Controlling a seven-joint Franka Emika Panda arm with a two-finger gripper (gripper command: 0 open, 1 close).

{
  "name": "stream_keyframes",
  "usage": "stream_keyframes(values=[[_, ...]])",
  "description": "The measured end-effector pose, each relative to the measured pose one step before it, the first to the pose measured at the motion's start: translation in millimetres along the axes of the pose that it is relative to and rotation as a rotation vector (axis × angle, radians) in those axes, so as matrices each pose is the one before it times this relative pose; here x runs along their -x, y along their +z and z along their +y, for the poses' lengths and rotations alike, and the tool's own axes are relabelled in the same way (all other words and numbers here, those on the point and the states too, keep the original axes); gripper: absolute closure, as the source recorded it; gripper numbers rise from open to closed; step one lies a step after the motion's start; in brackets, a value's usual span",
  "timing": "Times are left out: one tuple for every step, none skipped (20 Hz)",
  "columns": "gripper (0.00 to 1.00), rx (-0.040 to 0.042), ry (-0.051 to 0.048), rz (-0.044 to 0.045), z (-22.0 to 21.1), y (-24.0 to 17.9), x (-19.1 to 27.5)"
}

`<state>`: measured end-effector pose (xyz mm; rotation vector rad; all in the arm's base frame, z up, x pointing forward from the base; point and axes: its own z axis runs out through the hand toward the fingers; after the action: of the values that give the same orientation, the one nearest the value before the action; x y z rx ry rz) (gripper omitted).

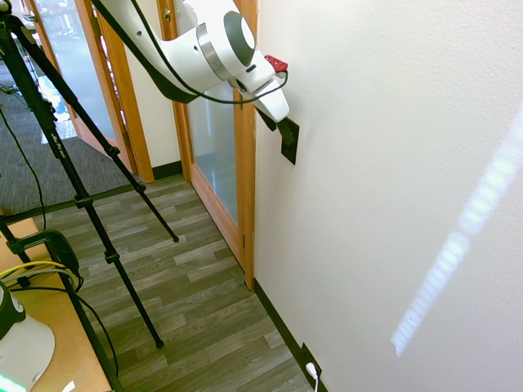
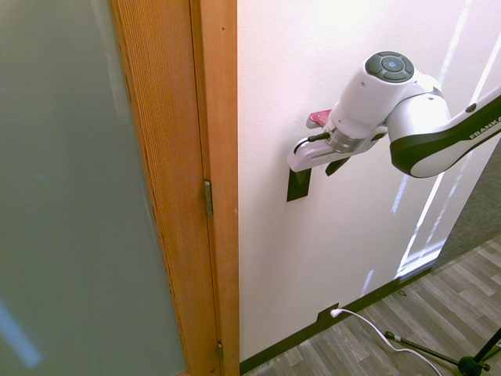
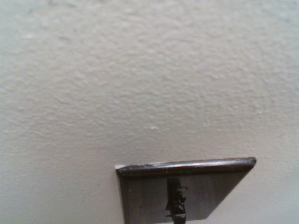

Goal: Turn off the light

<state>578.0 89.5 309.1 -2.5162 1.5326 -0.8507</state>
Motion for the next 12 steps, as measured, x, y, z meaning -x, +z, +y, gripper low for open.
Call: stream_keyframes(values=[[1.00,-0.00425,0.00167,0.00157,-0.35,2.81,0.27],[1.00,-0.00501,-0.00076,0.00205,-0.42,1.99,-0.09],[1.00,-0.00867,0.00143,0.00173,-0.58,0.85,-0.54],[1.00,-0.00659,0.00152,0.00236,-0.20,0.06,-0.70],[1.00,-0.00721,-0.00025,0.00178,-0.75,-0.59,-0.62],[1.00,-0.00537,-0.00091,0.00171,-1.53,-0.88,-0.68],[1.00,-0.00513,0.00010,0.00252,-2.14,-1.06,-1.20],[1.00,-0.00498,0.00078,0.00217,-2.40,-1.18,-1.11],[1.00,-0.00496,-0.00012,0.00157,-2.42,-1.26,-0.50],[1.00,-0.00172,-0.00145,-0.00051,-0.87,-0.54,0.90],[1.00,-0.00120,0.00076,-0.00012,-0.66,-0.33,0.43],[1.00,-0.00031,0.00114,-0.00061,-0.42,0.27,0.70]])
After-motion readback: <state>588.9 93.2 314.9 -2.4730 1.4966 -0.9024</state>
